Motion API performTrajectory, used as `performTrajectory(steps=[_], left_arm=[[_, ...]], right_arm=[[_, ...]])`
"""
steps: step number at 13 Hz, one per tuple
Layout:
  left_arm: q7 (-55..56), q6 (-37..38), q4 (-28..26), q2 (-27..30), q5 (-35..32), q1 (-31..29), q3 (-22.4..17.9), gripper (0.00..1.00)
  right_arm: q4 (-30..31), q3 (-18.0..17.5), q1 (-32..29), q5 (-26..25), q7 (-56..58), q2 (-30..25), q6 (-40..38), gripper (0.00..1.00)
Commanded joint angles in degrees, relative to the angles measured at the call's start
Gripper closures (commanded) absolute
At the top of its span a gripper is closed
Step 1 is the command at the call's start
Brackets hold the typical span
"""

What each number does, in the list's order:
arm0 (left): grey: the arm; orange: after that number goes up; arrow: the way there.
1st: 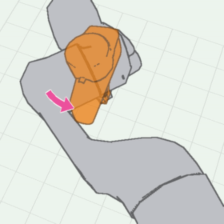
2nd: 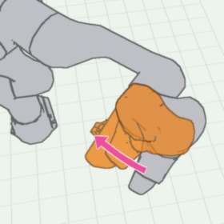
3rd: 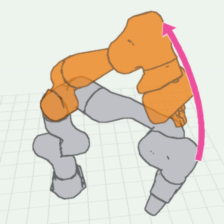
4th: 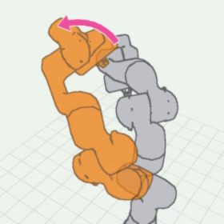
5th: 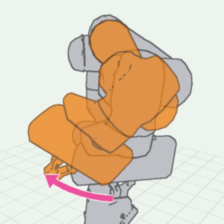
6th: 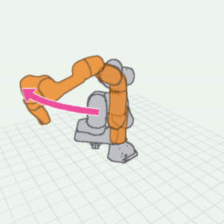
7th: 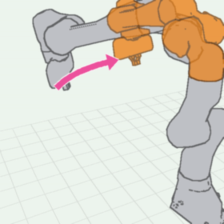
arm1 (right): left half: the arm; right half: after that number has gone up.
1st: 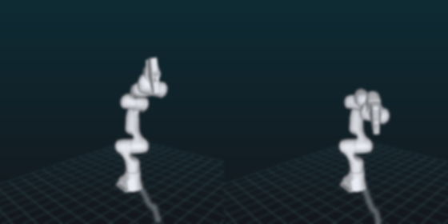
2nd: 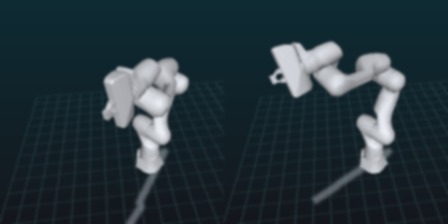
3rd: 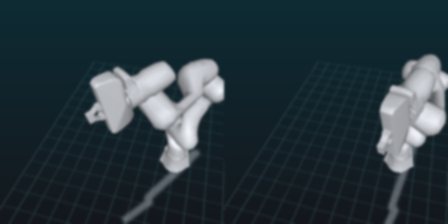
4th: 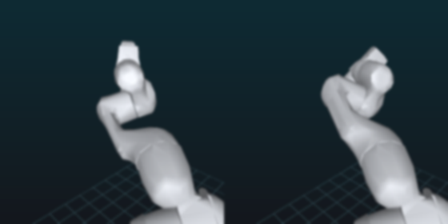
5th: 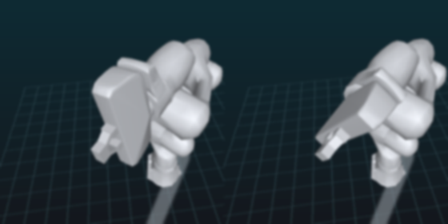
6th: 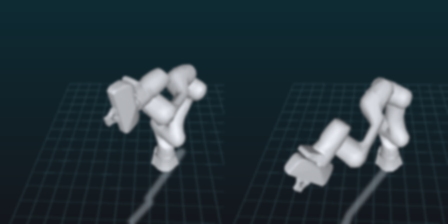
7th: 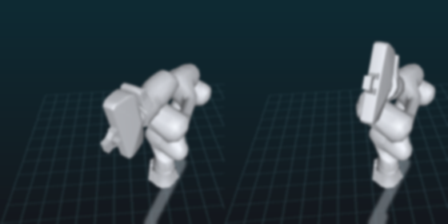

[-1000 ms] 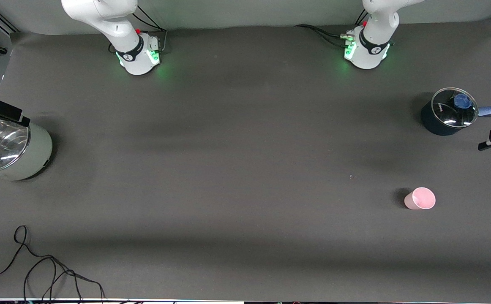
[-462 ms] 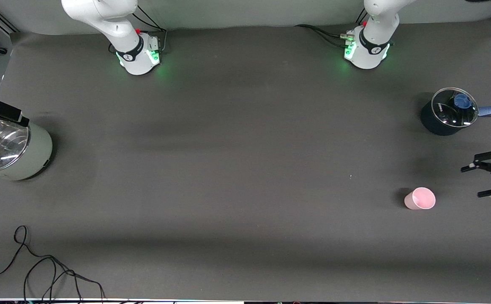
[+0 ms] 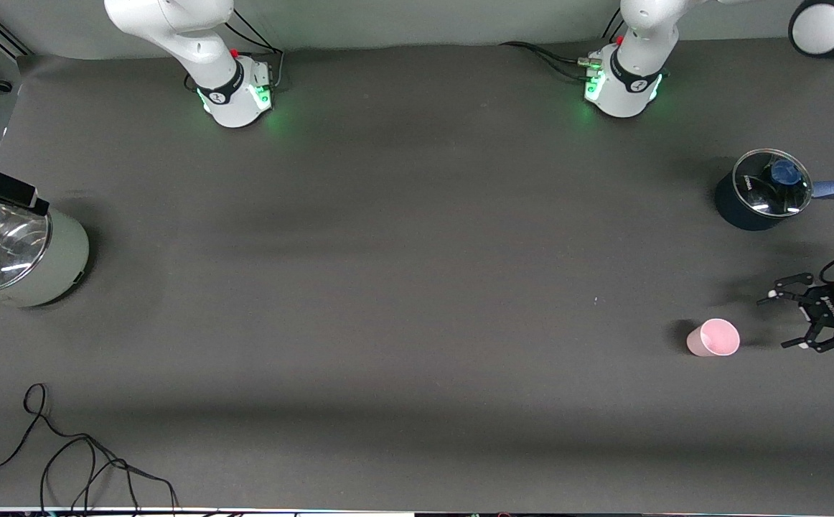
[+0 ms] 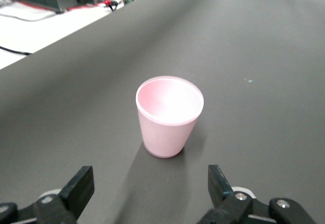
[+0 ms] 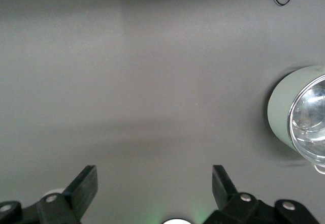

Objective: Transfer pink cup from left to right arm
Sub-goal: 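Move the left gripper down toward the pink cup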

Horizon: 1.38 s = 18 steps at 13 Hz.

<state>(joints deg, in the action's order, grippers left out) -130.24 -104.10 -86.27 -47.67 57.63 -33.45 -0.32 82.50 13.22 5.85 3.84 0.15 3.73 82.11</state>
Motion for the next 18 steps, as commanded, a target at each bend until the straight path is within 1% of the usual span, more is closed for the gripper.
performTrajectory(steps=[1, 3, 5, 6, 11, 13, 18], left_arm=[[-8.3, 1.1, 2.3, -4.7, 4.3, -2.2, 0.8, 0.0], [-8.6, 1.5, 2.3, -5.9, 4.4, -2.3, 0.9, 0.0], [-12.0, 3.4, 2.2, -7.8, 7.6, -3.4, 1.5, 0.0], [-12.8, 4.4, 2.2, -8.5, 8.1, -3.7, 1.8, 0.0], [-13.4, 5.0, 2.2, -9.5, 8.3, -4.2, 3.0, 0.0], [-14.8, 6.3, 2.2, -11.1, 9.6, -5.3, 4.4, 0.0], [-15.1, 5.2, 2.0, -12.2, 11.3, -4.5, 6.3, 0.0]], right_arm=[[-0.6, 0.2, 0.3, -0.5, -0.2, 0.1, -0.6, 0.0], [-0.6, 0.2, 0.3, -0.5, -0.2, 0.1, -0.5, 0.0], [-0.6, 0.2, 0.3, -0.6, -0.3, 0.1, -0.6, 0.0], [-0.6, 0.2, 0.3, -0.6, -0.3, 0.1, -0.6, 0.0], [-0.6, 0.2, 0.3, -0.5, -0.3, 0.1, -0.6, 0.0], [-0.6, 0.2, 0.3, -0.6, -0.2, 0.1, -0.6, 0.0], [-0.6, 0.2, 0.3, -0.6, -0.2, 0.1, -0.6, 0.0]])
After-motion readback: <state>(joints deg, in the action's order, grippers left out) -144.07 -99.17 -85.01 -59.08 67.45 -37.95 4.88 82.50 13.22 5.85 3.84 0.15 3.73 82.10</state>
